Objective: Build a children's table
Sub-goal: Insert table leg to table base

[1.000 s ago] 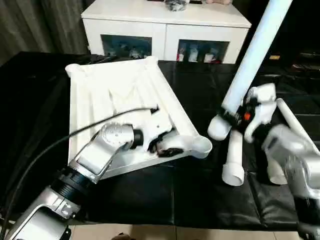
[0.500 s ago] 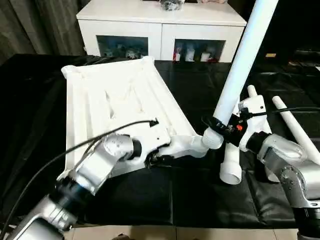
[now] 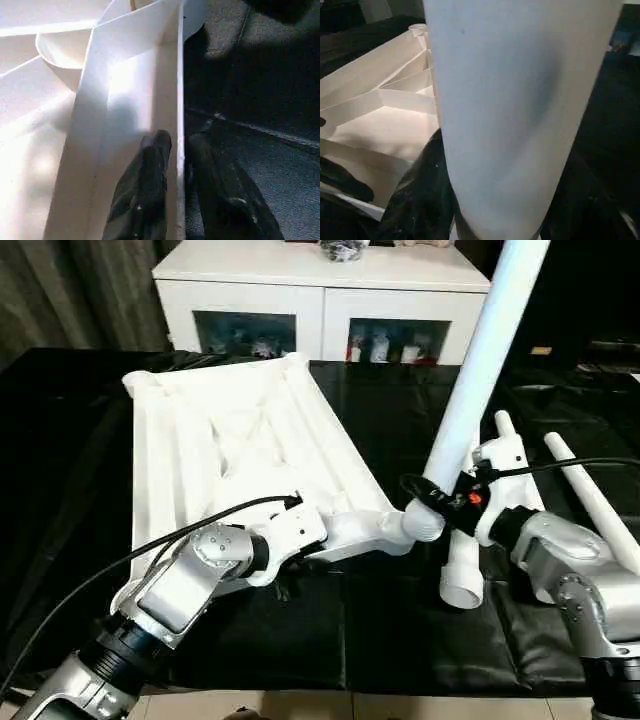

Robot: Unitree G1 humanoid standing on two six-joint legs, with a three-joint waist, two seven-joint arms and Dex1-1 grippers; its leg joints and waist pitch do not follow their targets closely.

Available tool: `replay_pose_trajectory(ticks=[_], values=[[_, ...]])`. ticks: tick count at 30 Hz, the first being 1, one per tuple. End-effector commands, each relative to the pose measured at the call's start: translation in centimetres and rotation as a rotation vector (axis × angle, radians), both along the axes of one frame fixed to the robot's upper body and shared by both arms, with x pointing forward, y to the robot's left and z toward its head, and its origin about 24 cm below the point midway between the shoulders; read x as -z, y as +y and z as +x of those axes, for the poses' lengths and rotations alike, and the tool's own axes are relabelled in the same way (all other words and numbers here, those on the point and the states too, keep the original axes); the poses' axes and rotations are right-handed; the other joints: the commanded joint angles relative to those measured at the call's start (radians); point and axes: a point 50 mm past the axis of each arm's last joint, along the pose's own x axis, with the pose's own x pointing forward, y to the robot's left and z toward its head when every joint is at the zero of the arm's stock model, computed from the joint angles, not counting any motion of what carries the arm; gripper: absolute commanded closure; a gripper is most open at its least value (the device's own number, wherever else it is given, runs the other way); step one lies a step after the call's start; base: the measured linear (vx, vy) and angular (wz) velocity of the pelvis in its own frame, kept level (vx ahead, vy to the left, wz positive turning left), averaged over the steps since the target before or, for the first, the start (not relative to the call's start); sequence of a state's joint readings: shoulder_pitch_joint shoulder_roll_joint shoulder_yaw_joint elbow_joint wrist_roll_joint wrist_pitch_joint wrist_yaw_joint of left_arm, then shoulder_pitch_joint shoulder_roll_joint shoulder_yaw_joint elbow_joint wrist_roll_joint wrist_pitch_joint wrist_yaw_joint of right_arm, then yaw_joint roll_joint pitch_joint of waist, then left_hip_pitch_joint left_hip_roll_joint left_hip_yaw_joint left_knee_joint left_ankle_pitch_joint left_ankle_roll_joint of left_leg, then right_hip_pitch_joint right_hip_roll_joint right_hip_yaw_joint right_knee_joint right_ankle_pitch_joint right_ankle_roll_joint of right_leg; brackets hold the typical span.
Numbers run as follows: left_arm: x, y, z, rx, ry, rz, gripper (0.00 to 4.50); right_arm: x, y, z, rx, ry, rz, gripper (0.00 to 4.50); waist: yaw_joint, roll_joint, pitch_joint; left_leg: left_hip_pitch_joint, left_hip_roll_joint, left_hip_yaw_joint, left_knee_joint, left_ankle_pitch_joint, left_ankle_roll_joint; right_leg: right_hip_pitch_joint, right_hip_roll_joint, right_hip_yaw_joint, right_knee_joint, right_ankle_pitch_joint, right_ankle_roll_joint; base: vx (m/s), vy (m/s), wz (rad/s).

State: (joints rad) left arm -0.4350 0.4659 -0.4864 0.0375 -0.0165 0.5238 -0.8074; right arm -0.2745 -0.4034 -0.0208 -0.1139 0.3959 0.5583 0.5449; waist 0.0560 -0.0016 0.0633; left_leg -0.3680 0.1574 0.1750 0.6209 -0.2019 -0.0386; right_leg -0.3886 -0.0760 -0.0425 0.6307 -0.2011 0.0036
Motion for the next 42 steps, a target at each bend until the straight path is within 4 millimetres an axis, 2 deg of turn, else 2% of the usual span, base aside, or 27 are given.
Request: replay_pose_trajectory(ticks=[1, 3, 7, 8, 12, 14, 16, 18, 19, 20, 21, 22, 23, 24, 25, 26, 27, 28, 36, 42], values=[[-0.4, 0.2, 0.4, -0.007, -0.020, 0.001, 3.92, -0.5, 0.2, 0.2, -0.012, -0.024, -0.001, 2.64, -0.002, 0.001, -0.063, 0.012, 0.065, -0.025, -0.089, -0.207, -0.017, 0.037, -0.068, 0.048, -0.080, -0.185, -0.224, 0.000, 0.000, 0.00], [-0.4, 0.2, 0.4, -0.004, -0.020, -0.005, 4.21, -0.5, 0.2, 0.2, -0.016, -0.023, 0.000, 2.64, -0.002, 0.001, -0.063, 0.012, 0.064, -0.025, -0.089, -0.208, -0.017, 0.037, -0.068, 0.048, -0.080, -0.184, -0.223, 0.000, 0.000, 0.00], [-0.5, 0.1, 0.3, 0.031, -0.007, -0.018, 4.31, -0.4, 0.4, 0.0, -0.040, -0.017, 0.004, 2.64, -0.002, 0.001, -0.063, 0.011, 0.064, -0.026, -0.090, -0.214, -0.018, 0.037, -0.069, 0.048, -0.081, -0.192, -0.221, 0.000, 0.000, 0.00], [-0.4, 0.1, 0.2, 0.045, 0.002, -0.012, 4.47, -0.4, 0.5, 0.0, -0.051, -0.012, 0.016, 2.64, -0.003, 0.002, -0.064, 0.011, 0.065, -0.026, -0.090, -0.211, -0.017, 0.036, -0.069, 0.048, -0.081, -0.184, -0.222, 0.000, 0.000, 0.00], [0.1, 0.1, -0.3, 0.081, 0.027, -0.011, 4.50, -0.3, 0.7, 0.0, -0.083, 0.024, 0.088, 2.64, -0.003, 0.004, -0.065, 0.011, 0.065, -0.025, -0.090, -0.199, -0.013, 0.038, -0.068, 0.048, -0.078, -0.152, -0.231, 0.000, 0.000, 0.00], [0.2, 0.1, -0.6, 0.105, 0.034, -0.020, 4.50, -0.3, 0.8, -0.1, -0.101, 0.039, 0.122, 2.64, -0.003, 0.008, -0.066, 0.012, 0.066, -0.026, -0.090, -0.200, -0.010, 0.037, -0.068, 0.047, -0.077, -0.142, -0.239, 0.000, 0.000, 0.00], [0.3, 0.5, -1.7, 0.211, 0.052, -0.039, 4.50, 0.1, 1.1, -0.4, -0.194, 0.100, 0.193, 2.64, -0.005, 0.006, -0.066, 0.009, 0.065, -0.027, -0.090, -0.209, -0.001, 0.042, -0.071, 0.048, -0.078, -0.142, -0.246, 0.000, 0.000, 0.00], [0.4, 0.8, -1.8, 0.213, 0.062, -0.029, 4.50, 0.2, 1.0, -0.4, -0.206, 0.114, 0.193, 2.64, -0.004, 0.005, -0.065, 0.014, 0.068, -0.024, -0.090, -0.200, -0.001, 0.036, -0.068, 0.046, -0.076, -0.141, -0.251, 0.000, 0.000, 0.00], [0.4, 1.2, -1.7, 0.196, 0.051, -0.012, 4.50, 0.3, 1.0, -0.4, -0.230, 0.131, 0.215, 2.64, -0.005, -0.004, -0.064, 0.016, 0.068, -0.021, -0.090, -0.200, 0.000, 0.034, -0.067, 0.047, -0.079, -0.145, -0.251, 0.000, 0.000, 0.00], [0.4, 1.4, -1.7, 0.186, 0.046, -0.008, 4.50, 0.4, 0.9, -0.4, -0.233, 0.138, 0.212, 2.64, -0.002, -0.006, -0.063, 0.016, 0.069, -0.020, -0.091, -0.206, 0.001, 0.033, -0.069, 0.047, -0.079, -0.162, -0.251, 0.000, 0.000, 0.00], [0.4, 1.5, -1.6, 0.176, 0.043, -0.005, 4.50, 0.5, 0.9, -0.4, -0.234, 0.144, 0.207, 2.64, 0.000, -0.003, -0.063, 0.016, 0.070, -0.022, -0.091, -0.208, -0.001, 0.034, -0.070, 0.047, -0.077, -0.173, -0.249, 0.000, 0.000, 0.00], [0.4, 1.8, -1.6, 0.165, 0.039, -0.002, 4.50, 0.6, 0.7, -0.2, -0.231, 0.150, 0.196, 2.64, -0.002, -0.015, -0.062, 0.013, 0.070, -0.021, -0.093, -0.205, -0.004, 0.035, -0.071, 0.047, -0.078, -0.195, -0.241, 0.000, 0.000, 0.00], [0.4, 1.9, -1.6, 0.156, 0.038, 0.000, 4.50, 0.7, 0.7, -0.1, -0.229, 0.158, 0.194, 2.64, -0.002, -0.009, -0.062, 0.013, 0.069, -0.023, -0.093, -0.205, -0.010, 0.035, -0.073, 0.047, -0.079, -0.216, -0.235, 0.000, 0.000, 0.00], [0.4, 1.9, -1.6, 0.154, 0.038, 0.000, 4.50, 0.7, 0.7, -0.1, -0.229, 0.160, 0.193, 2.64, -0.005, -0.017, -0.061, 0.012, 0.069, -0.022, -0.093, -0.203, -0.010, 0.035, -0.074, 0.048, -0.080, -0.232, -0.228, 0.000, 0.000, 0.00], [0.3, 2.0, -1.6, 0.149, 0.037, -0.001, 4.50, 0.9, 0.7, 0.1, -0.231, 0.167, 0.182, 2.64, -0.005, -0.015, -0.060, 0.013, 0.069, -0.022, -0.093, -0.205, -0.012, 0.033, -0.073, 0.048, -0.082, -0.241, -0.224, 0.000, 0.000, 0.00], [0.3, 2.0, -1.6, 0.149, 0.037, -0.001, 4.50, 1.0, 0.7, 0.1, -0.231, 0.169, 0.175, 2.64, -0.007, -0.019, -0.061, 0.012, 0.068, -0.022, -0.092, -0.201, -0.013, 0.033, -0.074, 0.048, -0.082, -0.243, -0.220, 0.000, 0.000, 0.00], [0.3, 2.1, -1.6, 0.150, 0.038, -0.002, 4.50, 1.1, 0.7, 0.2, -0.232, 0.172, 0.162, 2.64, -0.007, -0.018, -0.061, 0.013, 0.068, -0.021, -0.092, -0.199, -0.012, 0.032, -0.073, 0.048, -0.083, -0.243, -0.218, 0.000, 0.000, 0.00], [0.3, 2.2, -1.6, 0.155, 0.035, -0.003, 4.50, 1.2, 0.8, 0.4, -0.243, 0.176, 0.145, 2.64, -0.009, -0.024, -0.061, 0.012, 0.068, -0.020, -0.092, -0.196, -0.011, 0.032, -0.072, 0.048, -0.083, -0.238, -0.216, 0.000, 0.000, 0.00], [0.1, 2.4, -1.7, 0.170, 0.029, 0.004, 4.50, 1.5, 0.9, 1.1, -0.258, 0.191, 0.123, 2.64, -0.016, -0.024, -0.063, 0.012, 0.068, -0.020, -0.090, -0.180, -0.004, 0.033, -0.071, 0.047, -0.078, -0.193, -0.236, 0.000, 0.000, 0.00], [0.0, 2.2, -1.6, 0.176, 0.026, 0.005, 4.50, 2.2, 0.9, 1.3, -0.264, 0.231, 0.150, 2.64, -0.018, -0.025, -0.062, 0.012, 0.068, -0.020, -0.090, -0.193, -0.004, 0.033, -0.072, 0.048, -0.080, -0.214, -0.239, 0.000, 0.000, 0.00]])
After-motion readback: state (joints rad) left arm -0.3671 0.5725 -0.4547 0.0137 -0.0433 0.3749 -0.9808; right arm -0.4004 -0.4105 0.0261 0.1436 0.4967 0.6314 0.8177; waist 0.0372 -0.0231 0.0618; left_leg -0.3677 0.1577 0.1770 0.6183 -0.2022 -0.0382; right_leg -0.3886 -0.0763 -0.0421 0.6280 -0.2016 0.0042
